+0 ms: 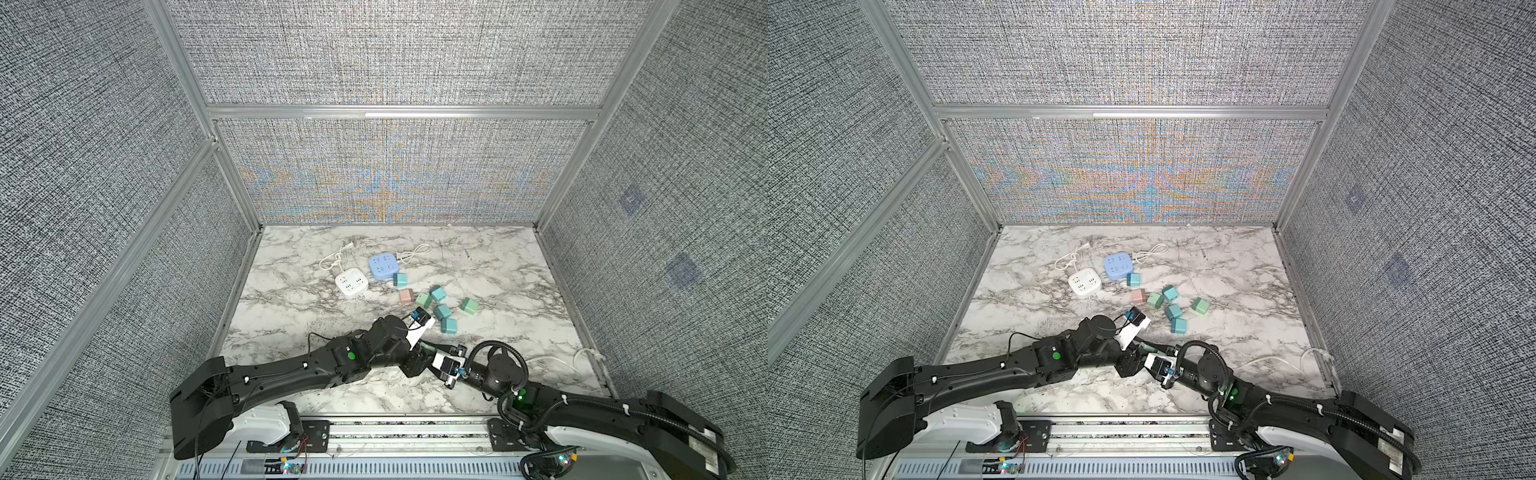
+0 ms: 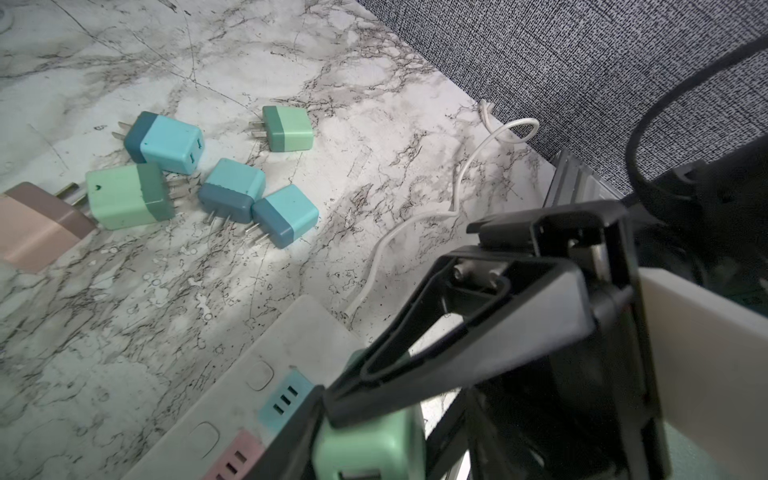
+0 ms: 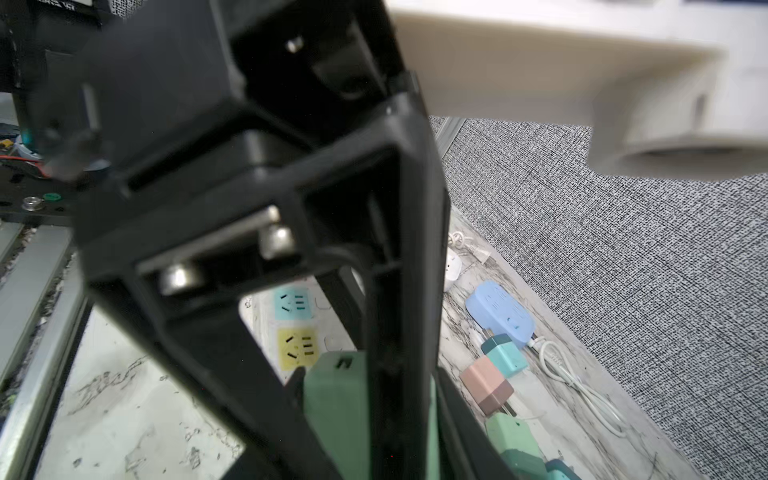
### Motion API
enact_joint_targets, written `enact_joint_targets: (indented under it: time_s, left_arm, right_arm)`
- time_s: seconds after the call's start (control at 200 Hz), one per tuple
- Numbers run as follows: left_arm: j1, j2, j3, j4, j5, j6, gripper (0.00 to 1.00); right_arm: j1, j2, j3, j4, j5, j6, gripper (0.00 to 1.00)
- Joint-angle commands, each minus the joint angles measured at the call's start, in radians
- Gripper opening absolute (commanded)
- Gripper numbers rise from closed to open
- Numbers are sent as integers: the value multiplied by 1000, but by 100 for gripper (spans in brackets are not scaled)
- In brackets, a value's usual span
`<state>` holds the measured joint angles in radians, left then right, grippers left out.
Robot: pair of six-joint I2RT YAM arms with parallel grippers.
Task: Insert the plug
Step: 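Close the left gripper on the green charger held by the right gripper, then open the right gripper and draw it back while the left holds the charger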
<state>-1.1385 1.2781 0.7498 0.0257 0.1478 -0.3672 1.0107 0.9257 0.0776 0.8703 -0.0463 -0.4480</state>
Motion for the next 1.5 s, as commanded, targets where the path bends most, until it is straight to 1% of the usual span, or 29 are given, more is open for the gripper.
enact_joint_targets:
  time_s: [0.0, 0.13, 0.285, 0.355, 0.4, 0.48, 0.49, 0.495, 0.51, 0.515, 0.52, 0.53, 0.6, 0.65, 0.7, 0.8, 0.87, 0.941, 1.031, 1.106, 1.136, 1.201, 1.236, 1.341, 1.431, 1.466, 1.496]
  left_arm:
    - [-8, 5, 12, -29, -6, 19, 51]
    - [-12, 10, 12, -26, 1, 25, 38]
    - [-14, 24, 16, -33, 14, 24, 28]
    - [-14, 25, 15, -30, 15, 26, 18]
    - [-14, 22, 14, -28, 9, 27, 13]
    - [-14, 13, 10, -26, -11, 28, 8]
    - [-14, 11, 10, -26, -14, 28, 8]
    - [-14, 11, 10, -26, -15, 27, 7]
    - [-13, 9, 12, -27, -19, 28, 6]
    - [-13, 8, 12, -27, -20, 27, 6]
    - [-13, 8, 12, -27, -21, 27, 6]
    - [-13, 7, 12, -27, -23, 28, 5]
    - [-14, -3, 25, -54, -41, 46, 2]
    - [-14, -9, 46, -88, -76, 39, 0]
    - [-14, -18, 69, -131, -149, 26, 0]
    - [-11, -46, 130, -218, -333, 34, 0]
    - [-4, -60, 191, -292, -450, 57, 0]
    - [6, -67, 252, -345, -516, 115, 0]
    - [12, -61, 331, -418, -601, 196, 0]
    - [13, -54, 375, -455, -639, 297, 0]
    - [12, -55, 378, -460, -633, 351, 0]
    - [9, -55, 383, -464, -618, 470, 0]
    - [9, -54, 390, -468, -625, 528, 0]
    - [9, -41, 404, -479, -670, 716, 0]
    - [11, -34, 400, -477, -705, 873, 0]
    - [13, -36, 389, -455, -694, 934, 0]
    - [18, -44, 375, -421, -659, 981, 0]
  right_arm:
    - [2, -6, 4, 49, 27, -1, 0]
    - [2, -5, 2, 53, 38, -1, 0]
    - [2, -15, -4, 68, 49, 7, 0]
    - [2, -22, -6, 69, 54, 14, 0]
    - [2, -26, -6, 71, 58, 20, 14]
    - [2, -30, -8, 77, 69, 32, 45]
    - [2, -29, -8, 76, 70, 33, 55]
    - [2, -29, -8, 76, 71, 33, 61]
    - [2, -30, -9, 76, 72, 34, 87]
    - [2, -31, -9, 76, 72, 34, 93]
    - [2, -31, -9, 76, 72, 34, 96]
    - [3, -31, -7, 75, 72, 35, 99]
    - [2, -33, -4, 62, 77, 36, 100]
    - [3, -34, -3, 59, 84, 43, 100]
    - [2, -36, -2, 65, 83, 51, 100]
    - [3, -49, -6, 70, 90, 78, 99]
    - [3, -73, -11, 73, 146, 127, 100]
    - [2, -107, -28, 71, 213, 175, 100]
    - [2, -170, -58, 80, 281, 208, 100]
    - [0, -215, -62, 32, 366, 224, 99]
    - [-2, -259, -50, -14, 413, 234, 100]
    - [-21, -289, -4, -147, 509, 270, 100]
    - [-41, -295, 12, -190, 538, 293, 99]
    - [-89, -296, 24, -236, 560, 329, 99]
    - [-124, -294, 20, -243, 640, 365, 100]
    - [-139, -294, 19, -250, 683, 386, 100]
    - [-155, -299, 19, -262, 717, 406, 100]
